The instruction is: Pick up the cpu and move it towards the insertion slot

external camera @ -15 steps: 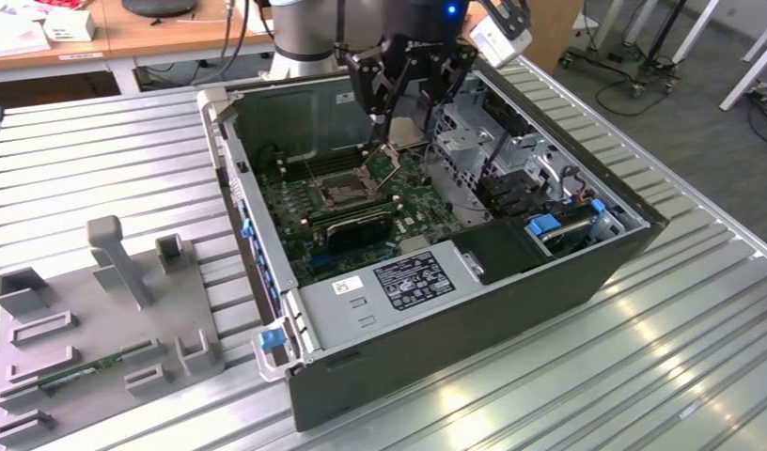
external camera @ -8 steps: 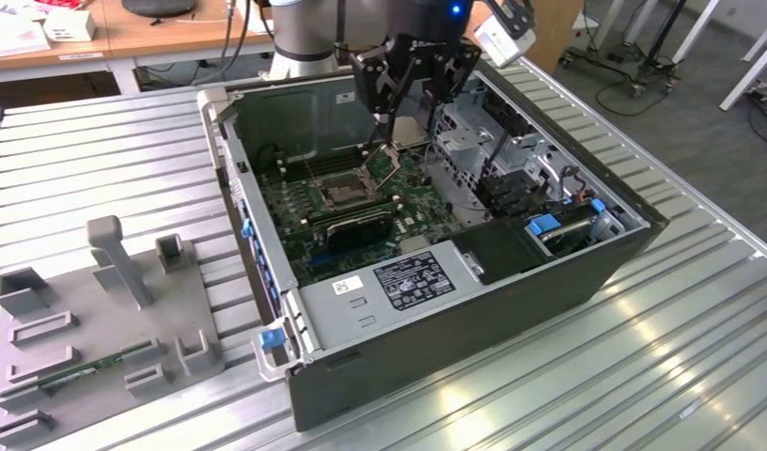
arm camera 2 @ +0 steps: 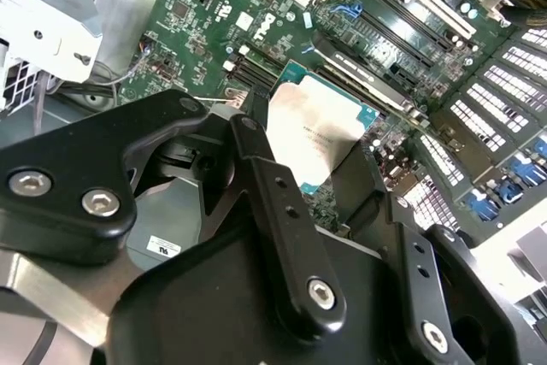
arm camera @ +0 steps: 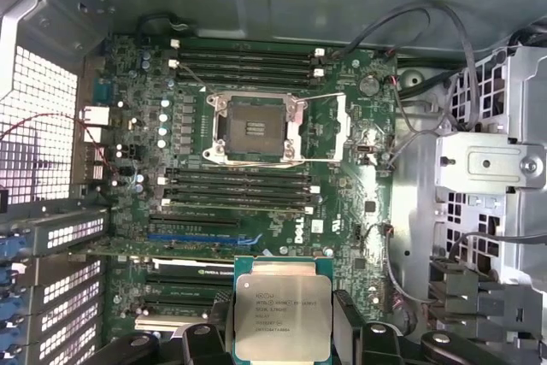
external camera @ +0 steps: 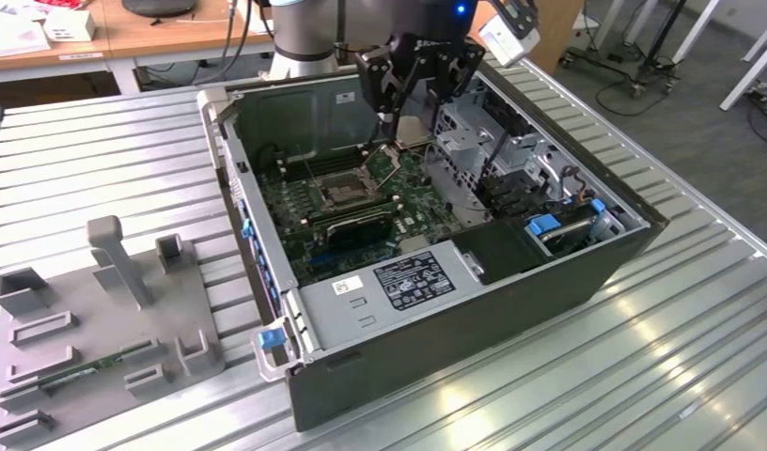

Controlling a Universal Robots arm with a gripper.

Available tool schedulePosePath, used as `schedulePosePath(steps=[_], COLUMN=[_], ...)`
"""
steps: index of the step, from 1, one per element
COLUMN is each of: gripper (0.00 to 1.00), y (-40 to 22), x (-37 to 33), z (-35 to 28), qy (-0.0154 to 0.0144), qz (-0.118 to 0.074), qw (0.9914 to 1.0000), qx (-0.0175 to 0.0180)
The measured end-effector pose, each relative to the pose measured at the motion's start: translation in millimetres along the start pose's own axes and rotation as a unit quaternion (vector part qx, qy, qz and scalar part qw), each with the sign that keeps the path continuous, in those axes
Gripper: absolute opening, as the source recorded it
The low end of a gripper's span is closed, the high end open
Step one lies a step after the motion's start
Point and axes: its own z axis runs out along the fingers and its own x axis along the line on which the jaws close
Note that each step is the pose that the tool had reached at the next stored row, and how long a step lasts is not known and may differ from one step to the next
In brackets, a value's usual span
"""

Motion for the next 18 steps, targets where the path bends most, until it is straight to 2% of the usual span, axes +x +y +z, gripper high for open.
schedulePosePath(steps=[18], gripper=[0.55], y=[-0.4], x=[-11.2], z=[0.0], qy=[0.0], qz=[0.0], qw=[1.0], qx=[0.0])
